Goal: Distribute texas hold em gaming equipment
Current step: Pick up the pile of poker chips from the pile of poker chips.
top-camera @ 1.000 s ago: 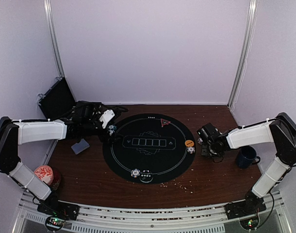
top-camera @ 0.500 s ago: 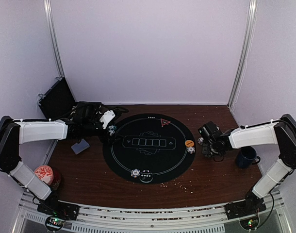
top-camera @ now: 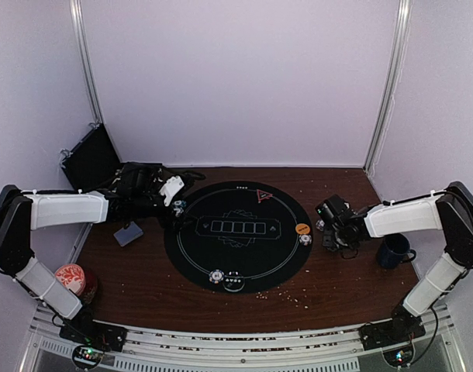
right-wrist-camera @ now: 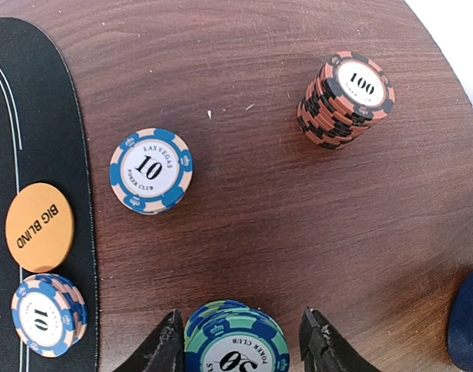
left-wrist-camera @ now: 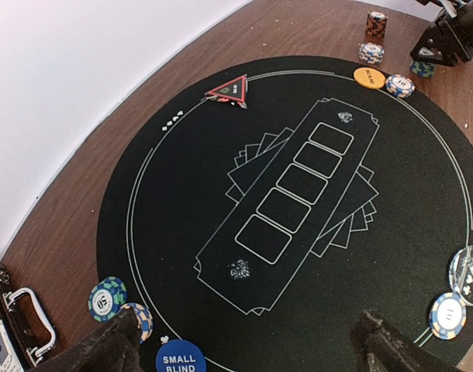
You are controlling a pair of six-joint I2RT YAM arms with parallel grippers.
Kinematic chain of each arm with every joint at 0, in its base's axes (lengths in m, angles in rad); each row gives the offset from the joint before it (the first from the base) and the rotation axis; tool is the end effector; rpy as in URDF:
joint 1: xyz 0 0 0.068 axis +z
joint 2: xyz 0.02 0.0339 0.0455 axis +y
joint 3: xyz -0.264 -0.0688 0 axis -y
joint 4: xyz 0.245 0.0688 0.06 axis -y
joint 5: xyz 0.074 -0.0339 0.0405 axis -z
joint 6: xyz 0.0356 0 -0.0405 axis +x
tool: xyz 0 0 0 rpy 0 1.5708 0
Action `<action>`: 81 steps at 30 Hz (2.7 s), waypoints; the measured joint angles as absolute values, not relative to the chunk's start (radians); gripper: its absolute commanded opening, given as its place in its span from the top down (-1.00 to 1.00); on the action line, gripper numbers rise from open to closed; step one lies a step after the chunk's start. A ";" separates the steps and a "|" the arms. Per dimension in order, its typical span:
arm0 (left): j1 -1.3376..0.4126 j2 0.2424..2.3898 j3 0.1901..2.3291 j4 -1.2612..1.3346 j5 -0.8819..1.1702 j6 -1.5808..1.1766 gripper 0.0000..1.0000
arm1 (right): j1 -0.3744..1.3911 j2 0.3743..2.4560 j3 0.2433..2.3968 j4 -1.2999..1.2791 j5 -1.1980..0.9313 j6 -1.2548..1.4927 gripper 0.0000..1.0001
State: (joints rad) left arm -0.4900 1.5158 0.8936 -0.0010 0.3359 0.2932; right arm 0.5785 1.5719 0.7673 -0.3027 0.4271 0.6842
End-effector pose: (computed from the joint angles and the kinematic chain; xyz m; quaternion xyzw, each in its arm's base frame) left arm 0.2829 -0.1642 0.2203 0.4053 0.7818 -0.1922 0.4331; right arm 0.2433 0.1413 0.1474 0.0989 0.9473 -0.0340 0.3029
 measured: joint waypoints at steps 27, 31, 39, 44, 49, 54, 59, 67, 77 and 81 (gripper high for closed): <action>-0.490 1.525 0.894 -0.001 0.330 0.292 -0.96 | 0.586 1.583 0.767 -0.302 0.422 0.681 0.04; -0.490 1.525 0.894 -0.001 0.328 0.292 -0.96 | 0.591 1.583 0.767 -0.303 0.423 0.682 0.04; -0.490 1.526 0.894 -0.001 0.328 0.292 -0.96 | 0.595 1.583 0.767 -0.312 0.429 0.685 0.05; -0.490 1.528 0.894 -0.001 0.328 0.292 -0.96 | 0.596 1.583 0.767 -0.325 0.440 0.688 0.05; -0.490 1.531 0.894 -0.001 0.328 0.290 -0.96 | 0.596 1.583 0.767 -0.326 0.446 0.688 0.10; -0.490 1.531 0.894 -0.001 0.327 0.289 -0.96 | 0.596 1.583 0.766 -0.324 0.445 0.686 0.15; -0.490 1.532 0.894 -0.001 0.327 0.288 -0.96 | 0.599 1.581 0.764 -0.321 0.444 0.684 0.16; -0.490 1.532 0.894 -0.001 0.325 0.288 -0.96 | 0.602 1.570 0.760 -0.319 0.440 0.683 0.17; -0.490 1.532 0.894 -0.001 0.321 0.287 -0.96 | 0.682 1.501 0.762 -0.326 0.473 0.678 0.18; -0.490 1.532 0.894 -0.001 0.318 0.287 -0.96 | 0.775 1.502 0.787 -0.355 0.503 0.688 0.17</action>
